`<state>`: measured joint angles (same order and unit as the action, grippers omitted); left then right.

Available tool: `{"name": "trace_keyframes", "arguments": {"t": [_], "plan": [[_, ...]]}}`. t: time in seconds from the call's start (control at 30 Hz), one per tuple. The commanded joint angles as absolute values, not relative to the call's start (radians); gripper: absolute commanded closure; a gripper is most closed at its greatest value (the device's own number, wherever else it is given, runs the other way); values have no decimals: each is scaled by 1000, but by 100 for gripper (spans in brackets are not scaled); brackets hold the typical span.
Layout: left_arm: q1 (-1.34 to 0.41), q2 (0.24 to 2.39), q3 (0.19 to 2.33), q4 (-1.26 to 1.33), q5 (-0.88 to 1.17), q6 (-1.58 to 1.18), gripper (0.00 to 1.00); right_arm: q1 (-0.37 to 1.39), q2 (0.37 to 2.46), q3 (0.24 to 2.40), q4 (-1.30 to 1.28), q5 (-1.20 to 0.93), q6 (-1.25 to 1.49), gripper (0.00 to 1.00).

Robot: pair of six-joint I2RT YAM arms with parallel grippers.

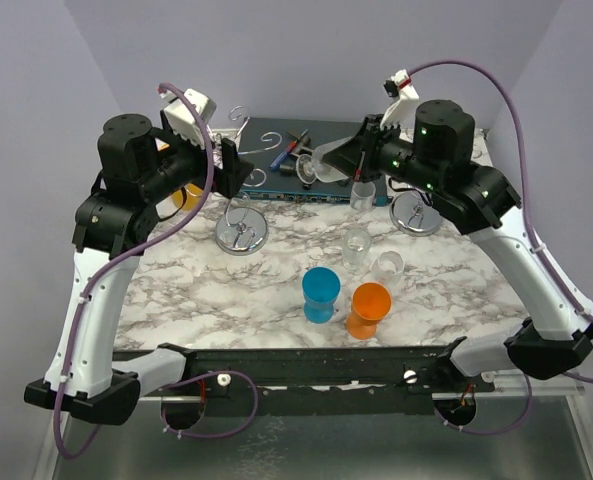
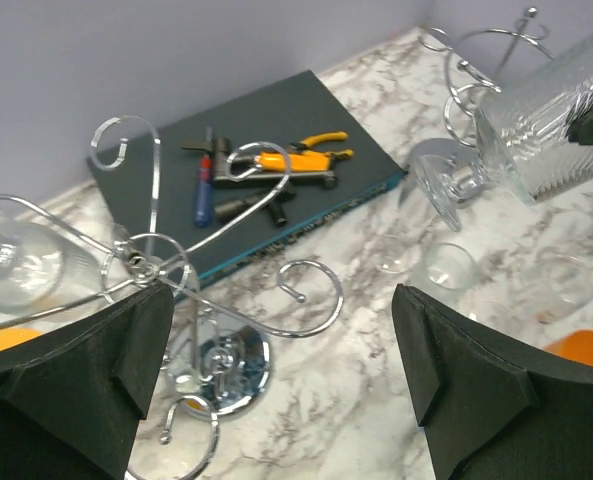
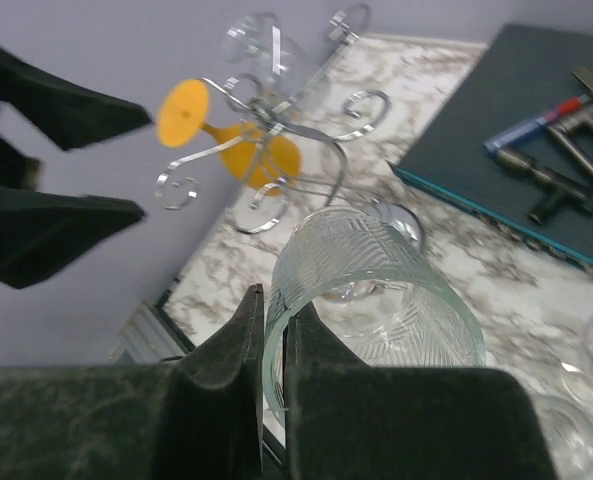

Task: Place the wine glass upside down on the wine glass rack
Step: Pick up the wine glass at the center of the board, then turn the wine glass upside down at the wine rack.

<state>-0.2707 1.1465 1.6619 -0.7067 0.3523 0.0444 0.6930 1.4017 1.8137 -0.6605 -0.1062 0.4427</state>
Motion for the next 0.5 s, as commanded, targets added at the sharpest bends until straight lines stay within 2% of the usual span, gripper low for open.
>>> {"name": "trace_keyframes", "arguments": {"t": [0.0, 0.27, 0.47], "plan": [[-273, 1210, 1705, -813, 527, -67, 1, 698, 1342, 1760, -383, -278, 511, 99], [-274, 1262, 1744, -807, 597, -90, 1, 698, 1359, 1690, -149, -333, 584, 99], [-274, 1279, 1754, -792, 639, -100, 1, 698, 1390, 1679, -74, -356, 610, 99]]}}
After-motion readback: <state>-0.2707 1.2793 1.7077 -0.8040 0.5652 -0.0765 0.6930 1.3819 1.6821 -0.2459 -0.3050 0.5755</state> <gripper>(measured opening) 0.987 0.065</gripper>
